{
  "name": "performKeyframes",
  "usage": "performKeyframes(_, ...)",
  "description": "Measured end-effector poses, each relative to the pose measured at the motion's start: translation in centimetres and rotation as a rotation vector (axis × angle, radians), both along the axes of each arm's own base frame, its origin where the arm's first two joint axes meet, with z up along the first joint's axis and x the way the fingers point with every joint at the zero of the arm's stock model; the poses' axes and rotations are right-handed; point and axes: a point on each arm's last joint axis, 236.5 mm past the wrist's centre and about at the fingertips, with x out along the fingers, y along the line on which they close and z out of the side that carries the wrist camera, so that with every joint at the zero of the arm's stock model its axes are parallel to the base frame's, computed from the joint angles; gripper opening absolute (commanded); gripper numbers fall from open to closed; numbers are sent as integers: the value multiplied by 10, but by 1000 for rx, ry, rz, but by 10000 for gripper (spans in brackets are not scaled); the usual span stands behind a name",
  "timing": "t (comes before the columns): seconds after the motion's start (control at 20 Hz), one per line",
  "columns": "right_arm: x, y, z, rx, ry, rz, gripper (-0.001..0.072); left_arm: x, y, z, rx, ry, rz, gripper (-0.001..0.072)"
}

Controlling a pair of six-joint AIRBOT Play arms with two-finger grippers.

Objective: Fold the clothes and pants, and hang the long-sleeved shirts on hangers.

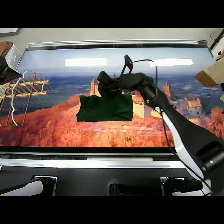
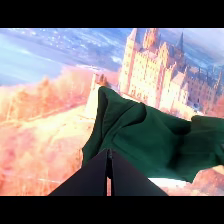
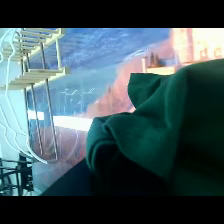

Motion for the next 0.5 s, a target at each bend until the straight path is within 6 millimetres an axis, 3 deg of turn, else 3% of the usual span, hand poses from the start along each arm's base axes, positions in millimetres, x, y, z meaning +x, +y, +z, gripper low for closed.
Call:
performKeyframes(0.25,-5,23,-32,-4,56,12,38,-1,1,-1,3,4,-1,15)
performKeyframes(0.3,-7,27,-37,-7,64,17,95,-1,1,-1,3,3,-2,15)
performKeyframes(0.45,-11,35,-48,-6,88,22,378,-1,0,-1,3,4,-2,15)
performKeyframes(0.5,-11,37,-49,1,95,21,425,-1,1,-1,3,5,-2,15)
